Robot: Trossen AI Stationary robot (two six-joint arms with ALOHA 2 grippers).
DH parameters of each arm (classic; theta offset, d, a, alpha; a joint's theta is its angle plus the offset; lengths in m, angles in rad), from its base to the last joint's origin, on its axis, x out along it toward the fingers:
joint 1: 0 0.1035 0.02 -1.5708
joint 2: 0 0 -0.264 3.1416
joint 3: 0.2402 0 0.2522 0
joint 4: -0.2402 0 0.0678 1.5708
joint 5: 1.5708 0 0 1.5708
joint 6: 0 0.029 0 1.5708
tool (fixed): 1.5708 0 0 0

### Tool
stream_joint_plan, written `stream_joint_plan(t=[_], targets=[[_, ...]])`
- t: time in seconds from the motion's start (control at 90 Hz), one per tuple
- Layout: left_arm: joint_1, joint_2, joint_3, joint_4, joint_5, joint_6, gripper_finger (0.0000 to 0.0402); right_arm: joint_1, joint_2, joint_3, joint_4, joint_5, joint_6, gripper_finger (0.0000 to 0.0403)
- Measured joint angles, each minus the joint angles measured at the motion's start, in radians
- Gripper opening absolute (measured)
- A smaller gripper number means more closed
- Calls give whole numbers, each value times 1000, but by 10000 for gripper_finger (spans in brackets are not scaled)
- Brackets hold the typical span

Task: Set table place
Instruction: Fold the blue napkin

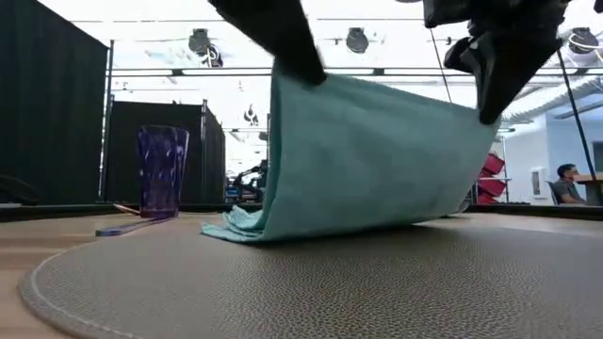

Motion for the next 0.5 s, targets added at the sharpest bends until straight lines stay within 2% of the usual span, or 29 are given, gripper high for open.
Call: stream_joint_plan(t=[0.389,0.5], targets=[[38,0,-91,-17,-1,-53,0,-178,30,0,138,-6,-185,0],[48,0,-108,-47,-11,-77,0,-222,60,0,157,-46,-228,0]])
